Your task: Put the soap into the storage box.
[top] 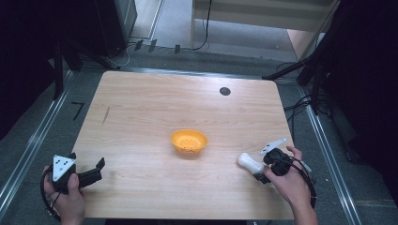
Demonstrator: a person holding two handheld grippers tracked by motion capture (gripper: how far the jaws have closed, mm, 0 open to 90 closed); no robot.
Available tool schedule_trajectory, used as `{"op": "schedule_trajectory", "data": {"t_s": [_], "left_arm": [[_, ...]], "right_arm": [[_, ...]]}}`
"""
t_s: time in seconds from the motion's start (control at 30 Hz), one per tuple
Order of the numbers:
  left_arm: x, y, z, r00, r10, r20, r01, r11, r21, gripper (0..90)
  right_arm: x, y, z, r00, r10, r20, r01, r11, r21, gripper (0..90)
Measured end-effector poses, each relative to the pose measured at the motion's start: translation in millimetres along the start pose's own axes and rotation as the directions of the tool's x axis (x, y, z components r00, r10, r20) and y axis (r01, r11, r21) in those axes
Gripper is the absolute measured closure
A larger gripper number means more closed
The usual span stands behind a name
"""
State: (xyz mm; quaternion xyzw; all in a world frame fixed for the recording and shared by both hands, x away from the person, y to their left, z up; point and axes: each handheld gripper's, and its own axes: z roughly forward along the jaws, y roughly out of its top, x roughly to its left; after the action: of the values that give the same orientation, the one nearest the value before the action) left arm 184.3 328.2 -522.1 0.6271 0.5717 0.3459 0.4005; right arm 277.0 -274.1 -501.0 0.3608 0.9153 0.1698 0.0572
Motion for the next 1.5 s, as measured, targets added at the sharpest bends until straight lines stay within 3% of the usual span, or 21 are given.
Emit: {"op": "schedule_trajectory", "data": {"t_s": [0.73, 1.5], "left_arm": [[-0.7, 0.1, 0.3, 1.0, 0.009, -0.002, -0.009, 1.0, -0.001, 0.0], [-0.8, 0.1, 0.4, 0.9999, 0.01, -0.003, -0.01, 1.0, -0.001, 0.0]], "right_arm": [[0.7, 23.7, 12.5, 0.9998, 0.0, -0.021, 0.001, 1.0, 0.028, 26.6], [1.9, 32.5, 23.7, 0.9995, -0.012, -0.028, 0.013, 0.999, 0.033, 43.3]]}}
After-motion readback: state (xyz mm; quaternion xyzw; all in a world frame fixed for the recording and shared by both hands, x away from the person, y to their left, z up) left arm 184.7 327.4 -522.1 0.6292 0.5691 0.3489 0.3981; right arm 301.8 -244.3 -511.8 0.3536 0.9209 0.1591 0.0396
